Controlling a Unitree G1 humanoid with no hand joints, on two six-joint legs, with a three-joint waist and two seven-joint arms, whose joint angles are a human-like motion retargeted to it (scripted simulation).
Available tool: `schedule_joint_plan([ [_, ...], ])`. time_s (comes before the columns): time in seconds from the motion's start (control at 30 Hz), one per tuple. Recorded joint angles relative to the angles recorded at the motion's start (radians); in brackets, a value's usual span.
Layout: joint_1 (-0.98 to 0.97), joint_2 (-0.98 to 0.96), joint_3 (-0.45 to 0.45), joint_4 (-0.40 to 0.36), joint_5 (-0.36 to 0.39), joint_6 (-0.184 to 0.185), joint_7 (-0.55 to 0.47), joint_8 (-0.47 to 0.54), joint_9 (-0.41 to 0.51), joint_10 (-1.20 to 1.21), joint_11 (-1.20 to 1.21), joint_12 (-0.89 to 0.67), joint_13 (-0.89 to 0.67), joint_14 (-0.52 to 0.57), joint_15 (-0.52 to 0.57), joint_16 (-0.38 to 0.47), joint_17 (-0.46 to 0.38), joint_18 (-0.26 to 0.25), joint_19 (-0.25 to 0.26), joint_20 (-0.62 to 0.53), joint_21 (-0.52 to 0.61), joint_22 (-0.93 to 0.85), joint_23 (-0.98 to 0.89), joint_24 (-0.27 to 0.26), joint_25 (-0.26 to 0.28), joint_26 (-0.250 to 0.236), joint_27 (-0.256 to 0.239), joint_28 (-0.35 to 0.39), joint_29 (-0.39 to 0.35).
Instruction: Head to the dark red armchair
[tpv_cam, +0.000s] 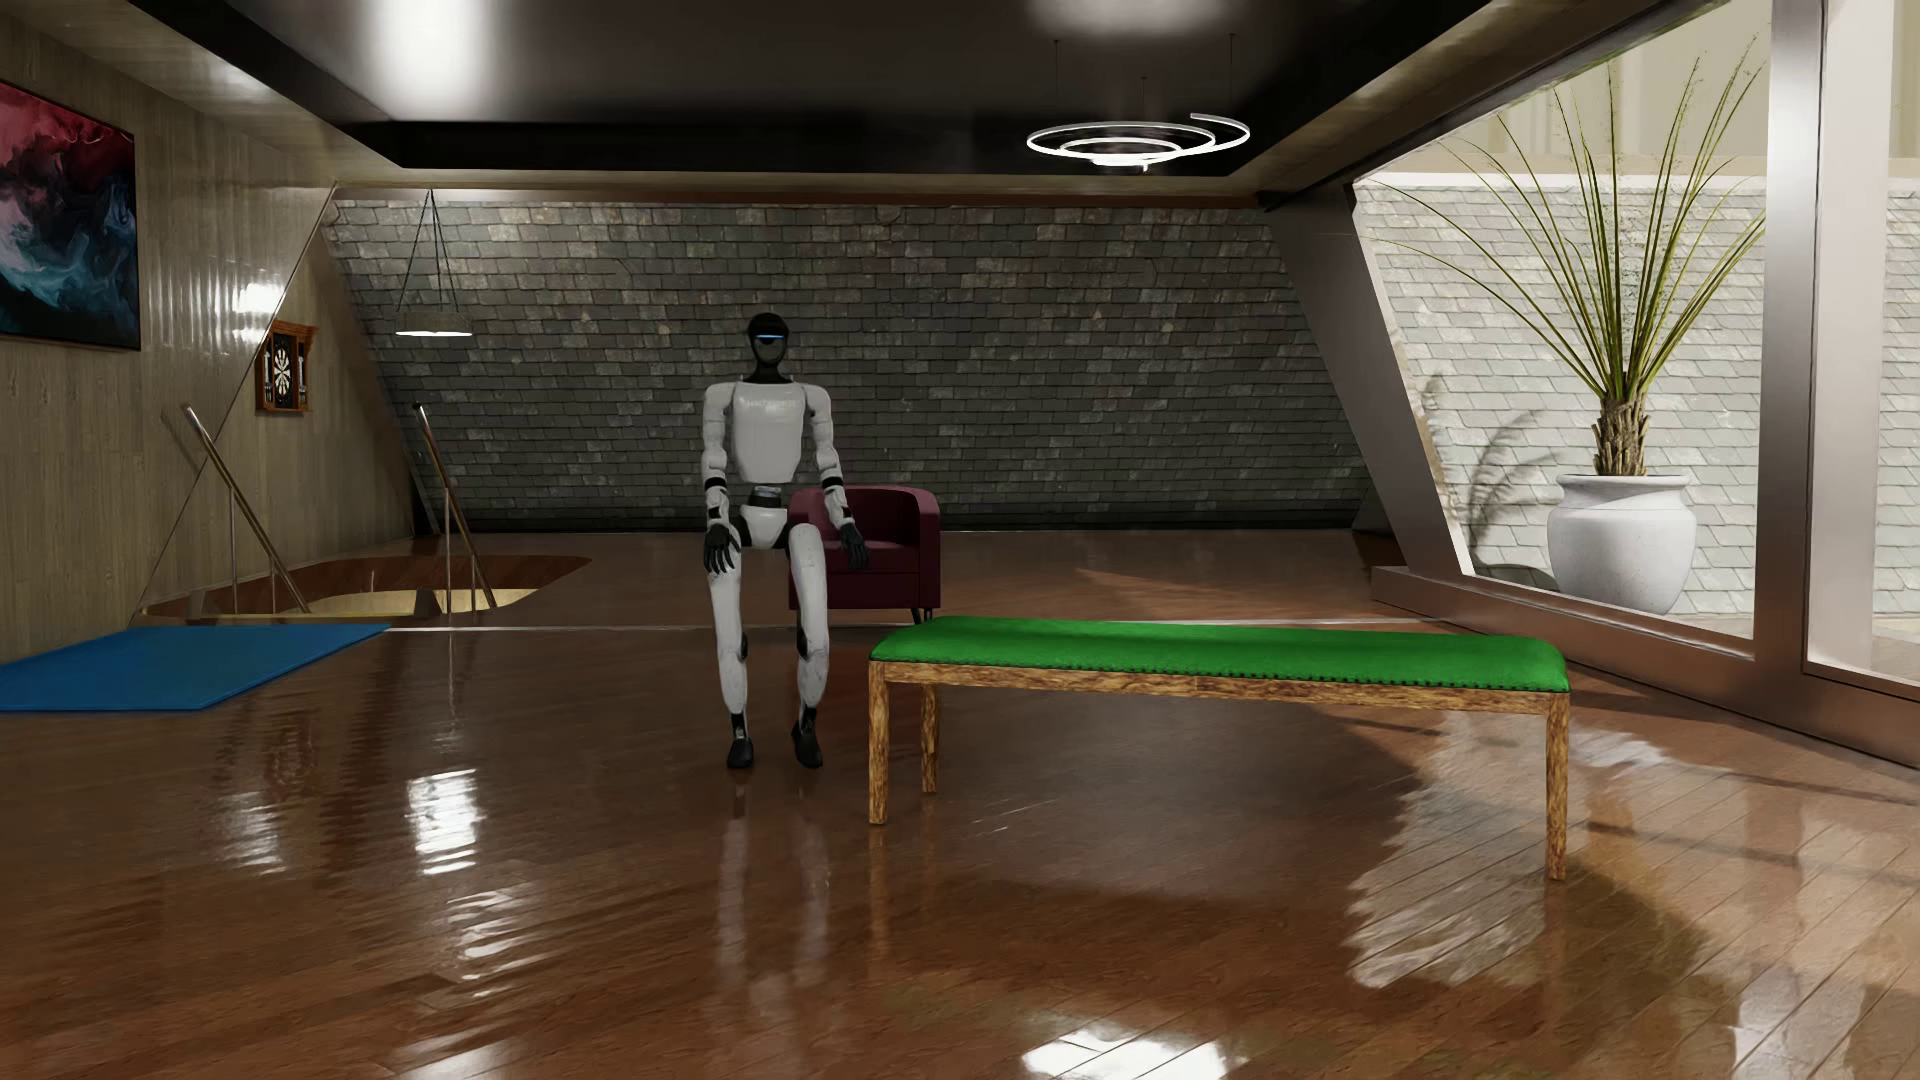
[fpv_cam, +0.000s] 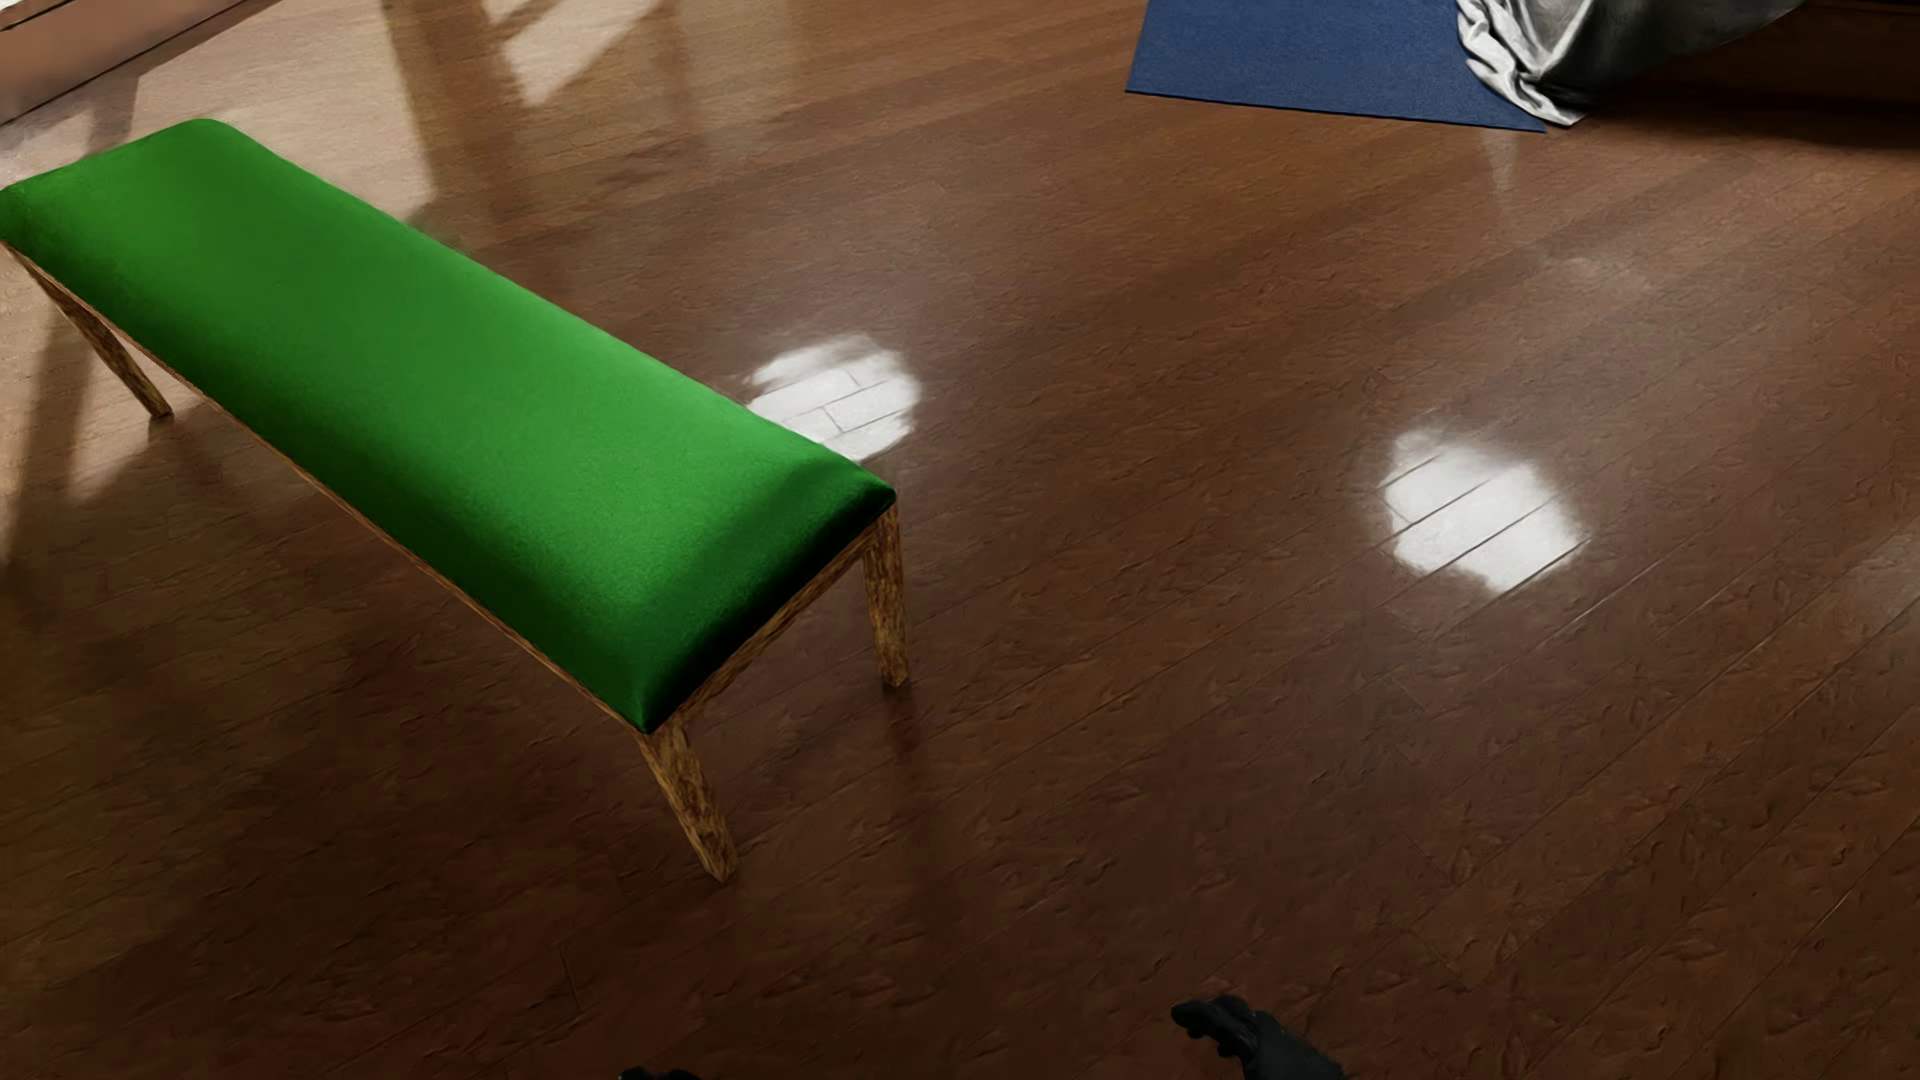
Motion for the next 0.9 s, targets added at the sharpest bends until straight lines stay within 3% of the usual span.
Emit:
schedule_joint_plan([
  [0.03, -0.014, 0.029, 0.012, 0.006, -0.001, -0.005, 0.027, 0.007, 0.000, -0.147, -0.017, 0.007, -0.014, -0.007, -0.013, -0.009, -0.014, 0.027, 0.005, 0.001, 0.022, -0.011, -0.020, -0.002, 0.004, -0.006, -0.016, -0.002, -0.001],
  [0.1, -0.020, 0.088, 0.033, -0.004, -0.001, -0.016, 0.071, 0.024, -0.003, -0.463, -0.066, 0.023, -0.039, 0.086, -0.026, -0.042, -0.040, 0.054, 0.015, 0.010, 0.063, -0.016, -0.051, 0.003, 0.019, -0.002, -0.032, 0.004, -0.002],
  [0.17, -0.009, 0.146, 0.045, -0.030, 0.002, -0.028, 0.071, 0.042, -0.007, -0.711, -0.104, 0.040, -0.056, 0.157, -0.036, -0.082, -0.054, 0.004, 0.026, 0.023, 0.092, -0.004, -0.066, 0.019, 0.039, 0.015, -0.025, 0.022, 0.003],
  [0.3, 0.041, 0.256, 0.061, -0.071, -0.025, -0.053, 0.058, 0.090, -0.011, -0.717, -0.093, 0.055, -0.032, 0.317, 0.000, -0.141, -0.047, 0.065, 0.051, 0.012, 0.079, 0.076, -0.067, 0.071, 0.081, 0.048, 0.016, -0.001, -0.017],
  [0.4, 0.115, 0.262, 0.061, -0.114, -0.097, -0.092, 0.097, 0.119, -0.017, -0.665, 0.041, 0.031, 0.037, 0.220, 0.201, -0.160, -0.035, 0.107, 0.096, 0.008, 0.049, 0.147, -0.034, 0.103, 0.097, 0.043, 0.055, -0.058, 0.004],
  [0.5, 0.186, 0.113, 0.053, -0.148, -0.199, -0.122, 0.152, 0.151, -0.013, -0.615, 0.412, 0.008, 0.075, 0.109, 0.441, -0.165, -0.097, 0.121, 0.129, 0.013, 0.114, 0.122, -0.035, 0.112, 0.026, -0.006, 0.010, -0.039, 0.143],
  [0.57, 0.237, -0.036, 0.039, -0.180, -0.307, -0.146, 0.199, 0.171, -0.002, -0.583, 0.684, -0.026, 0.093, 0.038, 0.584, -0.161, -0.129, 0.126, 0.195, -0.015, 0.087, 0.110, -0.069, 0.126, 0.014, -0.028, 0.013, -0.023, 0.133],
  [0.67, 0.328, -0.245, 0.011, -0.217, -0.335, -0.171, 0.246, 0.227, 0.013, -0.560, 0.843, -0.101, 0.123, -0.045, 0.355, -0.134, -0.101, 0.126, 0.162, -0.027, -0.015, 0.121, -0.113, 0.141, 0.081, -0.047, 0.066, 0.016, 0.006],
  [0.77, 0.407, -0.373, -0.019, -0.231, -0.308, -0.169, 0.251, 0.195, 0.011, -0.561, 0.619, -0.180, 0.149, -0.095, 0.180, -0.113, -0.092, 0.119, 0.131, -0.017, -0.045, 0.094, -0.144, 0.119, 0.112, -0.062, 0.062, 0.066, 0.001],
  [0.83, 0.459, -0.408, -0.032, -0.233, -0.287, -0.158, 0.246, 0.139, 0.004, -0.592, 0.324, -0.224, 0.154, -0.107, 0.169, -0.096, -0.084, 0.114, 0.120, -0.026, -0.047, 0.059, -0.136, 0.101, 0.109, -0.084, 0.063, 0.082, 0.011],
  [0.9, 0.517, -0.404, -0.039, -0.235, -0.241, -0.145, 0.237, 0.100, -0.006, -0.647, -0.012, -0.253, 0.153, -0.105, 0.246, -0.088, -0.065, 0.110, 0.151, -0.038, -0.058, 0.024, -0.110, 0.078, 0.101, -0.100, 0.078, 0.087, 0.023],
])
